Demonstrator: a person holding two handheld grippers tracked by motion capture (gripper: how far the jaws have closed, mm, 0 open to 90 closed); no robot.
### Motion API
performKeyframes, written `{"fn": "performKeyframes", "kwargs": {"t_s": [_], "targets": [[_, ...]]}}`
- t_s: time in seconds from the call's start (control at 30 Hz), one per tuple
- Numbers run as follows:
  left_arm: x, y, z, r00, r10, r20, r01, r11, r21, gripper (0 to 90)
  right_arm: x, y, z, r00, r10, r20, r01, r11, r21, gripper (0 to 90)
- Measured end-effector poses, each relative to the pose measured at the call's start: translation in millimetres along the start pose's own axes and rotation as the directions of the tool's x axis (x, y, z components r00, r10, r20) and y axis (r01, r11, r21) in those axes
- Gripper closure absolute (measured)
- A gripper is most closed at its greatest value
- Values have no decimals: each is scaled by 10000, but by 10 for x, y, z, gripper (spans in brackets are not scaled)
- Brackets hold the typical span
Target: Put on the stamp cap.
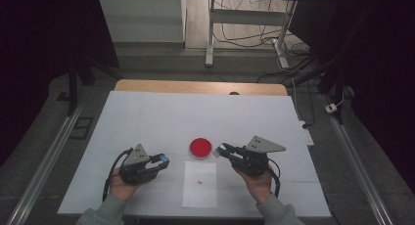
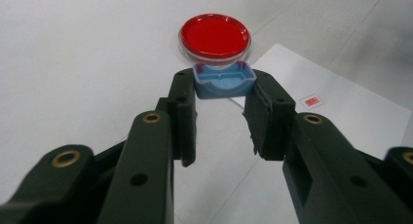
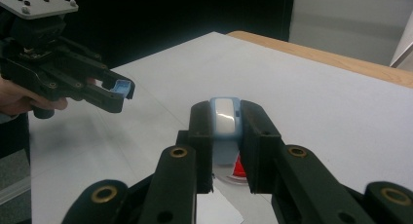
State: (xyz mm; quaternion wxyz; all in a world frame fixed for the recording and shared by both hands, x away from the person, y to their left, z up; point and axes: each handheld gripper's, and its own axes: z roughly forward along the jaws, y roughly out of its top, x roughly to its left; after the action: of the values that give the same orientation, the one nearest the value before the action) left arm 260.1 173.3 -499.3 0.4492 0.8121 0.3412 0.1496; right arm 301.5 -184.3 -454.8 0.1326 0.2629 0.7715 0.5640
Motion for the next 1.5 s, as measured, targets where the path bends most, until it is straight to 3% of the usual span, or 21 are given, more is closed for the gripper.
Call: {"fn": "performKeyframes", "kwargs": {"t_s": [0.6, 0.87, 1.5], "targets": [[-78, 213, 205, 9990, 336, 301, -335, 9994, -48, 653, 3, 28, -20, 10000, -53, 73, 54, 9998, -174, 754], [-148, 339, 362, 9964, 693, 496, -696, 9976, 28, 653, 13, 44, -16, 9999, -109, 37, 110, 9997, -208, 754], [-237, 431, 519, 9934, 862, 757, -871, 9962, 83, 653, 14, 48, -18, 9999, -99, 59, 100, 9996, -274, 754]]}}
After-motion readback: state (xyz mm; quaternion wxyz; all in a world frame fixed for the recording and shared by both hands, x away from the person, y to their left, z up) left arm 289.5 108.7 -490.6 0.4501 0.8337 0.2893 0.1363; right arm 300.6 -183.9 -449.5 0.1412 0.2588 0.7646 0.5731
